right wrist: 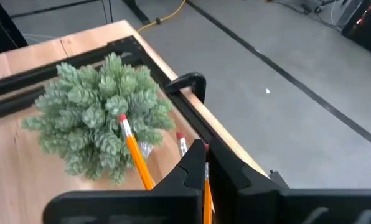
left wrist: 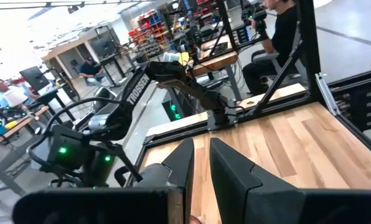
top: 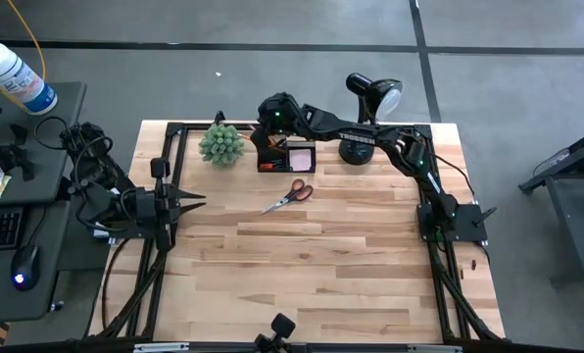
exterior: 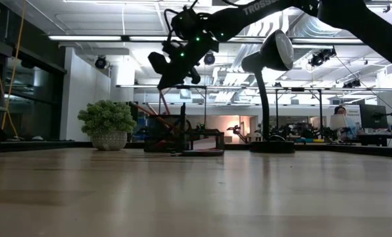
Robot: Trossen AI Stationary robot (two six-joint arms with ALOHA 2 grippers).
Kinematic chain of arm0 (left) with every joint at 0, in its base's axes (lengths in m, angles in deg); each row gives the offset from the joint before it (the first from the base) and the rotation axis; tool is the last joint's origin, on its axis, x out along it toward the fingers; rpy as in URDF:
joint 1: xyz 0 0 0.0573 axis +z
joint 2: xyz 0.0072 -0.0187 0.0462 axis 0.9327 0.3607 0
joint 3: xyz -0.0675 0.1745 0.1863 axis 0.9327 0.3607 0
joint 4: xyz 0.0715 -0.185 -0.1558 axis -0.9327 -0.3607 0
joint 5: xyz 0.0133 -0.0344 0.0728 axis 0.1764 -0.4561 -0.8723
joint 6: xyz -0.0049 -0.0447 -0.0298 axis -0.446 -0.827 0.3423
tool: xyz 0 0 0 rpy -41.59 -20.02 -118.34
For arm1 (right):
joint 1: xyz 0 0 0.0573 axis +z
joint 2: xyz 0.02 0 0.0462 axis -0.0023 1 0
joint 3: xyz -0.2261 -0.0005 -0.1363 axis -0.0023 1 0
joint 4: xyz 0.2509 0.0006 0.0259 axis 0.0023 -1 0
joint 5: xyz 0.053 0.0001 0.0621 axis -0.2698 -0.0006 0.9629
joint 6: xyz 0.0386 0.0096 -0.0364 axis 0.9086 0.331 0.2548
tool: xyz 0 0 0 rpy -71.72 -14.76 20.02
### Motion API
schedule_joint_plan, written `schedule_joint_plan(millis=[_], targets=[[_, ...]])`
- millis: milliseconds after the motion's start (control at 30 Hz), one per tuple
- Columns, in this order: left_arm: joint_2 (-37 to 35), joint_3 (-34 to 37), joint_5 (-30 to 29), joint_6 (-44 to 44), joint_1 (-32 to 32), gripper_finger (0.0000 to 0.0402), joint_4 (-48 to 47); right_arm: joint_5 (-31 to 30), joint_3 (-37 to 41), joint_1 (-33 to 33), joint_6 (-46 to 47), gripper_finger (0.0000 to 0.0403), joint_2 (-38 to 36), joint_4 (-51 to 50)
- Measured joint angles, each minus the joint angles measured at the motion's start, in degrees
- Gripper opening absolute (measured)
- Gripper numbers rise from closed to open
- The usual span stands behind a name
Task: Pick and place office supplies into organizer
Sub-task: Put the pencil into the black desk organizer, then put the black scissor into the black desk organizer
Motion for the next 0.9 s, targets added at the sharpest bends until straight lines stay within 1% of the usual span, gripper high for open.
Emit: schedule_joint_plan(millis=[167,267,367,633,767,900], targets=[[0.0,0.0,-0.22,-0.04,0.0,0.0042,-0.89,0.97,0.51,0.0,0.45,0.0004,0.0,-1.02],[0.0,0.0,-0.58,-0.07,0.0,0.0042,-1.26,3.12,0.49,0.0,1.71,0.0016,0.0,-1.44],[0.0,0.0,-0.99,-0.07,0.0,0.0042,-1.26,5.16,0.49,0.0,1.94,0.0037,-0.02,-2.92],[0.0,0.0,-2.03,-1.02,0.02,0.0042,-4.21,6.45,0.47,0.02,2.73,0.0108,-0.24,-5.2],[0.0,0.0,-2.97,-3.23,0.04,0.0042,-5.93,6.6,0.45,0.0,3.54,0.0123,-0.28,-5.11],[0.0,0.02,-3.01,-4.17,0.02,0.0042,-7.11,8.2,-1.59,0.16,3.52,0.0125,-0.35,-7.03]])
